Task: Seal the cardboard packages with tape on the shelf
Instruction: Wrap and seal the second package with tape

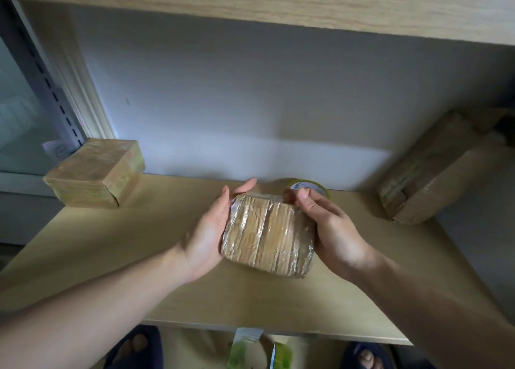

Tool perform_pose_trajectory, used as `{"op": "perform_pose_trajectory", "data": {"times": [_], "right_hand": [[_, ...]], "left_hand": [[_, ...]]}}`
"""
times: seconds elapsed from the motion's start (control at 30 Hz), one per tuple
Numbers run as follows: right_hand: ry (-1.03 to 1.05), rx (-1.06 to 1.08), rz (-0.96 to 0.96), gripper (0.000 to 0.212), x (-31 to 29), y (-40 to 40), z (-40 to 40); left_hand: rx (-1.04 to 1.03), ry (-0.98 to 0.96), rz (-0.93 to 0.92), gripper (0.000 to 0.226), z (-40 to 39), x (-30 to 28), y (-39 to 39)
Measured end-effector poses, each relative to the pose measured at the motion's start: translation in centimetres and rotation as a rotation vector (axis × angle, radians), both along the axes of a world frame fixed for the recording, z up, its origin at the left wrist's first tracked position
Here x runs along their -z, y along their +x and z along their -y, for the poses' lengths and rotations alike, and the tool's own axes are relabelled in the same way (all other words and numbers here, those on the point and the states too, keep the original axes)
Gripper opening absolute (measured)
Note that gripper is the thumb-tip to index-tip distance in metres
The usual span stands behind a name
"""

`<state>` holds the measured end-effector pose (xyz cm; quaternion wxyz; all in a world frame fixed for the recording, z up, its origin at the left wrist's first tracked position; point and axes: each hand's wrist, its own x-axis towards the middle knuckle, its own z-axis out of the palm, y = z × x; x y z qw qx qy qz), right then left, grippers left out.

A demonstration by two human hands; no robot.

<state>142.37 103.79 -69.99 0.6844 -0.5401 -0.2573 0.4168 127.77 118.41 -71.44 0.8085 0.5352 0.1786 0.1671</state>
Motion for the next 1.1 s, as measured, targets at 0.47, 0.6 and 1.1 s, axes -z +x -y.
{"op": "perform_pose_trajectory", "data": {"times": [0.47,0.6,1.1], "right_hand": [[-0.069,-0.114,0.564,0.027,0.6,1.3,0.3],[-0.196,-0.103,0.955,0.044,1.1,1.7,0.5],[-0.253,-0.144,0.82,0.067,-1.6,1.6,0.7]], "left_hand": [[-0.096,0.115,-0.019,0.047,0.0,1.3,0.2],[-0.184,0.503,-0.076,0.041,1.3,1.1,0.6],[-0.082,0.709,0.062,0.066,0.9,-1.4,0.7]]}}
